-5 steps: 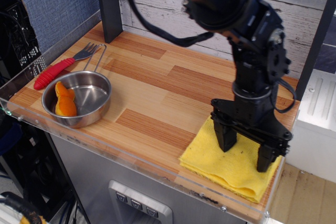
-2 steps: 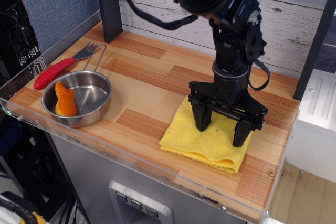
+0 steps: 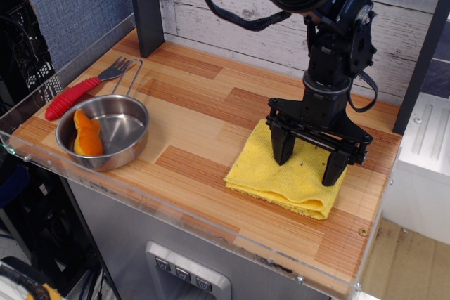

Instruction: Move the yellow cloth and place it right next to the metal bowl

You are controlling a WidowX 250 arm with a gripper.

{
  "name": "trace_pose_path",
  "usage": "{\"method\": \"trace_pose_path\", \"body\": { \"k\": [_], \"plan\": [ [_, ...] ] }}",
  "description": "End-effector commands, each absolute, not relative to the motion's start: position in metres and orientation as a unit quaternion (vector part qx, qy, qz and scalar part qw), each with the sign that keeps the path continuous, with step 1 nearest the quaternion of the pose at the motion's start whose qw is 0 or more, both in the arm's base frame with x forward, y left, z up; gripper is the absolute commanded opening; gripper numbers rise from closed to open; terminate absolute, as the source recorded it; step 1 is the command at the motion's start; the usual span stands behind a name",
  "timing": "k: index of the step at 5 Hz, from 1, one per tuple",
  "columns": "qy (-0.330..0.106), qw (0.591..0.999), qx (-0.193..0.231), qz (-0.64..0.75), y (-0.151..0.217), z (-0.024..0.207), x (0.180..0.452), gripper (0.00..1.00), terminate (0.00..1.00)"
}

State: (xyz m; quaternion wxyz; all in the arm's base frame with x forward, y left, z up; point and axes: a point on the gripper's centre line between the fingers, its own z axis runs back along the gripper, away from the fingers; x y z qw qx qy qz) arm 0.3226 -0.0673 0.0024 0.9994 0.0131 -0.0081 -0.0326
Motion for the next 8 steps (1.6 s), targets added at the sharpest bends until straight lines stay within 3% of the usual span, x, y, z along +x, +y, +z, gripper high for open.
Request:
{"method": "trace_pose_path", "body": {
  "k": [1,3,6,8],
  "plan": [
    [0.011,0.999,0.024,0.035,0.017,0.005,0.316,1.00,0.00],
    [0.021,0.997,0.022,0.067,0.079,0.015,0.310,1.00,0.00],
    [0.034,0.999,-0.002,0.029,0.082,0.019,0.299,1.00,0.00],
    [-0.068,0.998,-0.005,0.009,0.066,0.079,0.310,1.00,0.00]
  ]
}}
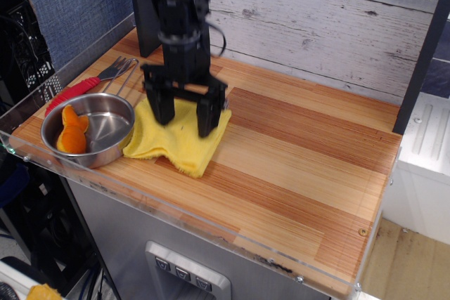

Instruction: Move the yellow cloth and place it right next to the metal bowl

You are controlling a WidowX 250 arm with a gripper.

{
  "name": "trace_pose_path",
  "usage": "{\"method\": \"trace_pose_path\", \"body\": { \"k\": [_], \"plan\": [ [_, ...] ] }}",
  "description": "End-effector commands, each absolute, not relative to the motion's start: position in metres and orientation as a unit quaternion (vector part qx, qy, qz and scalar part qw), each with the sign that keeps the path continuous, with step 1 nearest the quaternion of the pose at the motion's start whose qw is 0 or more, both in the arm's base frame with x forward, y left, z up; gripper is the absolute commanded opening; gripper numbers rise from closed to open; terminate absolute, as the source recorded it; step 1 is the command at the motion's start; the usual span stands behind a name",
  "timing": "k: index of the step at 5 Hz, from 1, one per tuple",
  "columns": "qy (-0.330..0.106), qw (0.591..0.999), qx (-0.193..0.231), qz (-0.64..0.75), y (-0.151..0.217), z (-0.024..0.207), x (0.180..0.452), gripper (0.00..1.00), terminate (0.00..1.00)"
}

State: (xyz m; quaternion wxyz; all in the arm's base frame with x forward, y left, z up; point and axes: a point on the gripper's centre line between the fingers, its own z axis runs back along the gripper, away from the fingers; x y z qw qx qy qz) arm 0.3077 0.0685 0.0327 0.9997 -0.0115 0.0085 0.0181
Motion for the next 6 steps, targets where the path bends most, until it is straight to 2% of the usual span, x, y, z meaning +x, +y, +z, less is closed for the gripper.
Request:
{"method": "trace_pose_path", "body": {
  "k": [1,2,3,4,5,6],
  "plan": [
    [-0.091,0.996,-0.008,0.018,0.072,0.093,0.312,1.00,0.00],
    [-0.093,0.995,-0.007,0.019,0.077,0.099,0.316,1.00,0.00],
    [-0.093,0.996,0.014,0.006,0.076,0.109,0.317,1.00,0.00],
    [-0.070,0.995,0.021,-0.071,0.077,0.115,0.316,1.00,0.00],
    [-0.070,0.995,0.021,-0.071,0.077,0.115,0.316,1.00,0.00],
    [-0.070,0.995,0.021,-0.071,0.077,0.115,0.316,1.00,1.00]
  ]
}}
